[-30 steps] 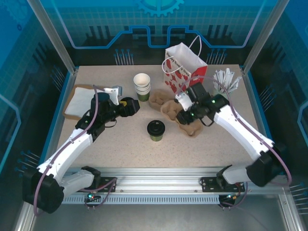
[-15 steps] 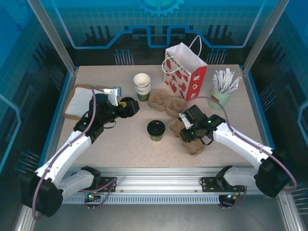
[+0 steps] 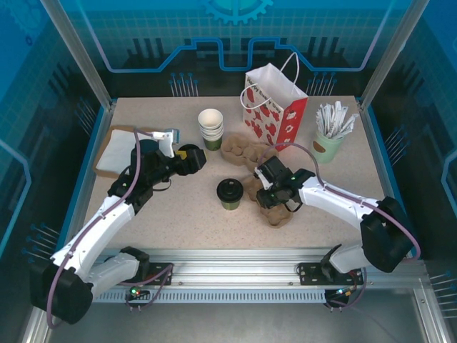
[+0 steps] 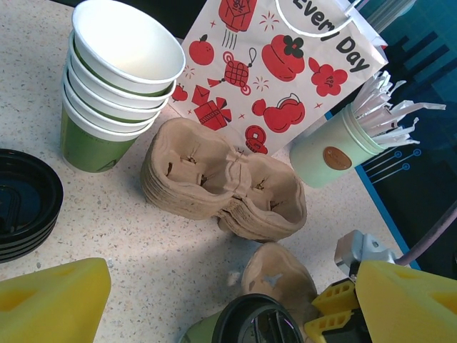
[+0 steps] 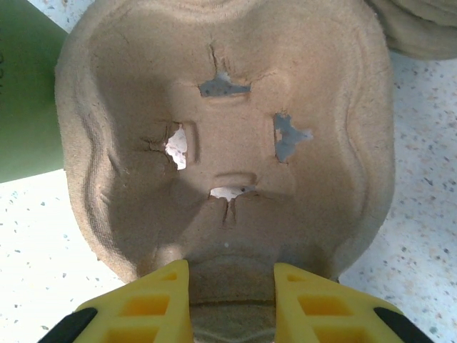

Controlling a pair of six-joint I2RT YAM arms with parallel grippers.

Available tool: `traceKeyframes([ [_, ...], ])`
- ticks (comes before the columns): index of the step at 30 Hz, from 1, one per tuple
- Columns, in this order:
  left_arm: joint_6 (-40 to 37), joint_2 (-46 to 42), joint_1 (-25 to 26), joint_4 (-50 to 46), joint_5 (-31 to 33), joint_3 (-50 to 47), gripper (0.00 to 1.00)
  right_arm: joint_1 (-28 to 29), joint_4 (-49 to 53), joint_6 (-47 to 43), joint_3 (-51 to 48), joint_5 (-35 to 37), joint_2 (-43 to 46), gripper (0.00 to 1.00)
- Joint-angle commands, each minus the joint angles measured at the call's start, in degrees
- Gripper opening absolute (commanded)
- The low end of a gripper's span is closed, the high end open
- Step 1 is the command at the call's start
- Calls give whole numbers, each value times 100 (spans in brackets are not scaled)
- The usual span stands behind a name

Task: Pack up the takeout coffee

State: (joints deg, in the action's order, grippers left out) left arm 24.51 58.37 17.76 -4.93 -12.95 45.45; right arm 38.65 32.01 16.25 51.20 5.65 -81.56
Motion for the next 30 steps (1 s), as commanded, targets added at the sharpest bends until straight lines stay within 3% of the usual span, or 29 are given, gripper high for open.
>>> traceKeyframes([
  [1,55,-116,-35,-61,-129,-69,90,166,-254,163,-10,7,-152,27],
  [18,-18,-19,-36,-95,-45,-92,90,608,-441,203,467,59,-694,27],
  [30,-51,-115,-36,-175,-10,-72,91,497,-251,114,493,183,-752,29],
])
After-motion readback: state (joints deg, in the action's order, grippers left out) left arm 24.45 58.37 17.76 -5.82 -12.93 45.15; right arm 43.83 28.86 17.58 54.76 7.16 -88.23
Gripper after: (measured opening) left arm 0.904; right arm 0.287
